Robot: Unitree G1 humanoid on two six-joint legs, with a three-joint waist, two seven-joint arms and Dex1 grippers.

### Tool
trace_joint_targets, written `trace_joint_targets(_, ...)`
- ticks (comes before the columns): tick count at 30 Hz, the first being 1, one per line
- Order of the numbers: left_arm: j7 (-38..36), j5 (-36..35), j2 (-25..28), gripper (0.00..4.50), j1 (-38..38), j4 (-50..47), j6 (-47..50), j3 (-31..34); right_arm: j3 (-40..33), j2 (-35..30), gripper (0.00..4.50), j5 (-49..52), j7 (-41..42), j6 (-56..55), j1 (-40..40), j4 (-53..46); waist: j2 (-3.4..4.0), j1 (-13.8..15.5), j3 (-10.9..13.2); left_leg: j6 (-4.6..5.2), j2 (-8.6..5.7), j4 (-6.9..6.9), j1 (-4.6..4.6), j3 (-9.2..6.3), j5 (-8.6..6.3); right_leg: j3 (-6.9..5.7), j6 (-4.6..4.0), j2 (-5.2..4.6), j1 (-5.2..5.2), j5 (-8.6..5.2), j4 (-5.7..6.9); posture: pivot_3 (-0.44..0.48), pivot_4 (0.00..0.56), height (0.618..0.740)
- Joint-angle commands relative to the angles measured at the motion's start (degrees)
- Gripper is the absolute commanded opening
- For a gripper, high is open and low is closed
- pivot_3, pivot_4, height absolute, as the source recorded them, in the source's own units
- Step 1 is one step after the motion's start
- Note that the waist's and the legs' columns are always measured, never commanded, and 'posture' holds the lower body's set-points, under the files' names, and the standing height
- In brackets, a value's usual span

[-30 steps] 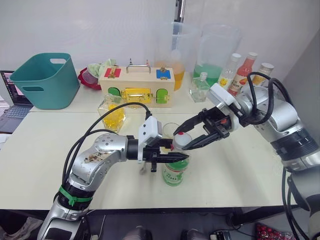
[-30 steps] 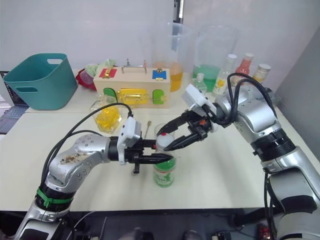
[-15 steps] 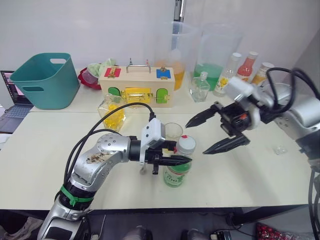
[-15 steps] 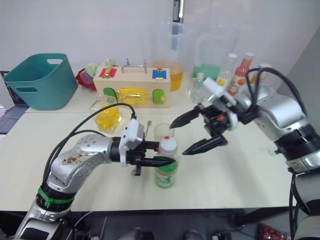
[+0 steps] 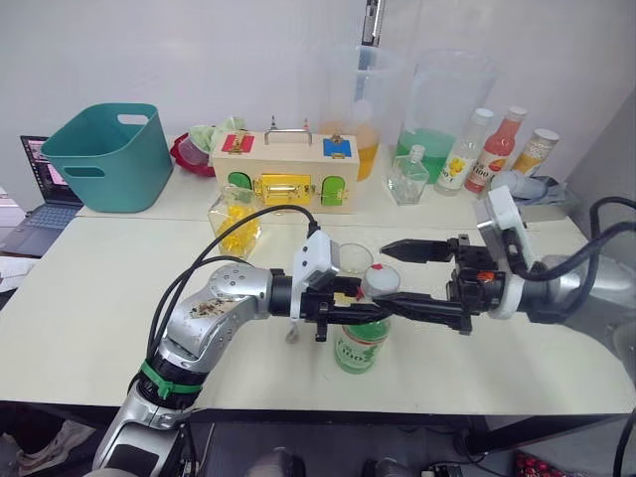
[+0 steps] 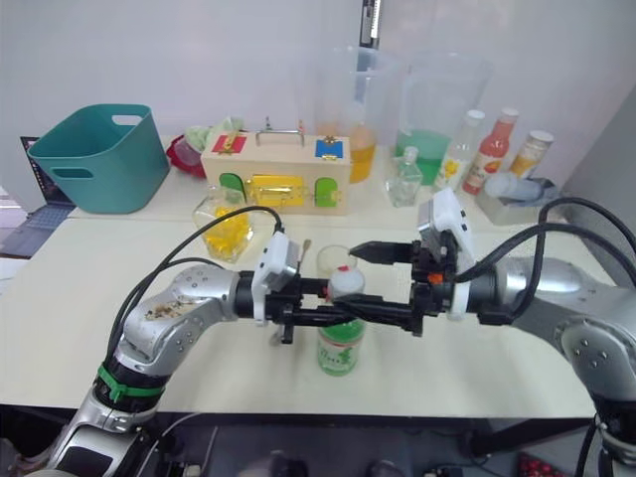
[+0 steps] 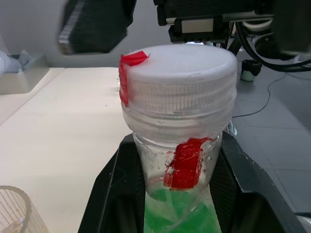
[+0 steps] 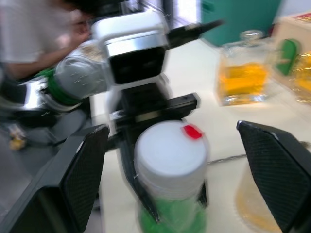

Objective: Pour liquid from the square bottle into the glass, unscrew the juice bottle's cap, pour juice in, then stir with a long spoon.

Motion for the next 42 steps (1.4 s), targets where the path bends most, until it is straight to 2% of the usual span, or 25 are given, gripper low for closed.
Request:
trace_joint_targets(1, -0.7, 0.5, -1.3, 1.33, -0.9, 0.5, -1.3, -2.1, -1.4, 2.0, 4.46, 2.3, -11.0, 1.3, 2.7, -7.1, 0.01, 0.2, 0.0, 0.0, -0.01, 0.0, -0.01, 0.01, 0.0, 0.03, 0.0, 0.0, -0.02, 0.0, 0.01, 0.0, 0.15, 0.733)
trace_joint_targets(5, -0.9, 0.6, -1.6, 1.33, -1.2, 1.0, -1.6, -2.3, -1.6, 2.6, 4.46, 3.4, -14.6, 2.0, 3.7, -8.7, 0.01, 0.2, 0.0, 0.12, -0.04, 0.02, -0.01, 0.03, 0.04, 0.05, 0.06, 0.03, 0.01, 0.03, -0.01, 0.0, 0.15, 0.733)
trace_joint_targets(8, -1.0, 0.5, -2.1, 1.33, -1.4, 1.2, -1.9, -2.2, -2.3, 3.6, 3.68, 5.8, -18.1, 1.7, 4.7, -8.8, 0.0, 0.2, 0.0, 0.27, -0.04, 0.04, -0.01, 0.02, 0.13, 0.06, 0.06, 0.12, 0.02, 0.03, -0.01, 0.0, 0.15, 0.733)
trace_joint_targets(13, -0.6, 0.6, -2.0, 1.33, -1.0, 1.0, -1.8, -1.7, -2.5, 3.5, 1.98, 7.5, -18.9, 1.4, 5.2, -8.6, 0.01, 0.2, 0.0, 0.32, -0.04, 0.04, -0.01, 0.03, 0.12, 0.1, 0.06, 0.14, 0.02, 0.03, -0.01, 0.0, 0.15, 0.733)
trace_joint_targets(14, -0.6, 0.6, -1.9, 1.33, -1.0, 0.9, -1.7, -1.6, -2.6, 3.4, 1.77, 7.7, -18.8, 1.3, 5.3, -8.5, 0.01, 0.2, 0.0, 0.32, -0.04, 0.04, -0.01, 0.03, 0.13, 0.1, 0.06, 0.15, 0.02, 0.03, -0.01, 0.0, 0.15, 0.733)
trace_joint_targets(18, -0.2, 0.5, -1.5, 1.33, -0.4, 0.2, -1.4, -1.4, -1.8, 2.6, 1.77, 7.6, -15.1, 1.7, 4.8, -7.9, 0.01, 0.1, 0.0, 0.35, -0.03, 0.04, -0.01, 0.03, 0.11, 0.11, 0.06, 0.17, 0.01, 0.03, -0.01, 0.0, 0.15, 0.733)
trace_joint_targets(23, 0.1, 0.8, -0.3, 1.33, 0.2, -1.0, -1.1, -1.5, 2.9, 1.3, 1.77, 1.3, -3.4, 1.5, 2.1, -4.5, 0.01, -0.2, 0.0, 0.37, -0.02, 0.04, 0.0, 0.03, 0.11, 0.12, 0.06, 0.22, 0.01, 0.02, -0.01, 0.0, 0.15, 0.733)
trace_joint_targets(27, 0.5, 0.0, 0.5, 1.33, 0.6, -2.8, -0.2, -1.2, 10.3, 1.3, 1.77, -9.3, 12.8, -3.1, -2.7, 1.5, 0.01, -0.6, 0.0, 0.37, -0.01, 0.04, 0.01, 0.03, 0.11, 0.14, 0.06, 0.25, 0.0, 0.02, -0.01, 0.0, 0.15, 0.733)
trace_joint_targets(31, 0.3, -0.1, 2.6, 1.33, 1.5, -5.0, 0.4, -0.9, 18.6, 3.9, 1.77, -20.7, 37.4, -13.5, -13.0, 17.0, 0.01, -1.1, 0.0, 0.38, 0.0, 0.07, 0.02, 0.03, 0.11, 0.14, 0.06, 0.28, 0.0, 0.02, -0.01, 0.0, 0.15, 0.733)
trace_joint_targets(35, 0.3, 0.0, 3.7, 1.33, 1.8, -5.7, 0.5, -0.8, 23.6, 7.2, 1.77, -27.7, 56.4, -21.7, -20.9, 29.5, 0.01, -1.5, 0.0, 0.38, 0.0, 0.08, 0.02, 0.01, 0.11, 0.14, 0.06, 0.3, -0.01, 0.02, 0.02, 0.0, 0.15, 0.733)
trace_joint_targets(37, 0.3, 0.1, 3.9, 1.33, 2.0, -6.0, 0.6, -0.9, 27.3, 7.3, 1.77, -27.7, 59.7, -25.0, -24.6, 34.3, 0.02, -1.7, 0.0, 0.39, 0.0, 0.08, 0.02, 0.0, 0.11, 0.13, 0.06, 0.3, 0.0, 0.02, 0.04, 0.0, 0.15, 0.733)
trace_joint_targets(42, 0.8, -0.1, 4.2, 1.33, 2.4, -6.6, 0.8, -0.9, 35.6, 5.2, 1.77, -23.5, 60.3, -28.1, -31.9, 41.4, 0.01, -2.0, 0.0, 0.35, 0.01, 0.08, 0.02, 0.0, 0.12, 0.09, 0.05, 0.27, -0.02, 0.02, 0.09, 0.0, 0.15, 0.733)
